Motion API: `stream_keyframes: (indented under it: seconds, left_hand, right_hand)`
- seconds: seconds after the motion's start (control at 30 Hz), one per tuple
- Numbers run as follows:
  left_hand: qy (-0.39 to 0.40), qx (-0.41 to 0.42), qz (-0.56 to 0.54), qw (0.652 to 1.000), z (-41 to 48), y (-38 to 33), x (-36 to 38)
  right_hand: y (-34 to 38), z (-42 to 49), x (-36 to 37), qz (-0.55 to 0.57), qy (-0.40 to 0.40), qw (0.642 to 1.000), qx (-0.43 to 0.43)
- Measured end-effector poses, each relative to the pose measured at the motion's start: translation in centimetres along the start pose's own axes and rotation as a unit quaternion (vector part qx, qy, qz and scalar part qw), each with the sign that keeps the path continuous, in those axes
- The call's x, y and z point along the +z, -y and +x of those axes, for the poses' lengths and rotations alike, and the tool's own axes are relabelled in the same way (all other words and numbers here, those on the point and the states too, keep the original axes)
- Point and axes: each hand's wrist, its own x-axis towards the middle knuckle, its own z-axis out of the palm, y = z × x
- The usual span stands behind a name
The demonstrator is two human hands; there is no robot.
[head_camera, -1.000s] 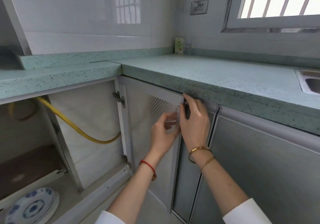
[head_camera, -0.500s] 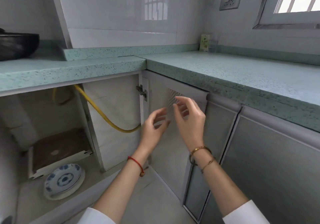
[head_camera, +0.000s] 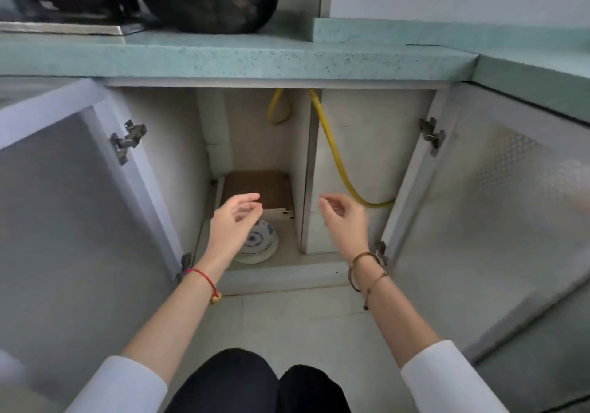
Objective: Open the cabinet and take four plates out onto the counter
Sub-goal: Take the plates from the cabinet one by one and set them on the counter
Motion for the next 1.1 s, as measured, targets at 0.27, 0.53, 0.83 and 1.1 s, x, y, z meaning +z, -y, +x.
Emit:
stream_keyframes:
  seconds: [0.27,0.53,0.83,1.1]
  left_hand:
    - [-0.063,-0.106,0.026,0.992,5.5,10.7,-3.5]
    - [-0.054,-0.190,0.064,0.978,13.1,24.1,-1.7]
    - [-0.029,-0.254,0.126,0.958,20.2,35.6,0.7]
    - [0.021,-0.266,0.191,0.945,22.7,39.2,2.4]
  right_hand:
    - [-8.5,3.9,11.1,-0.041,0.053,0.996,0.061]
    - [-21.2,9.9,19.4,-0.163,0.100,0.976,0.101]
    - [-30.8,15.6,25.8,-0.224,0.121,0.964,0.078]
    - [-34.8,16.4,28.2,-0.270,0.139,0.943,0.136]
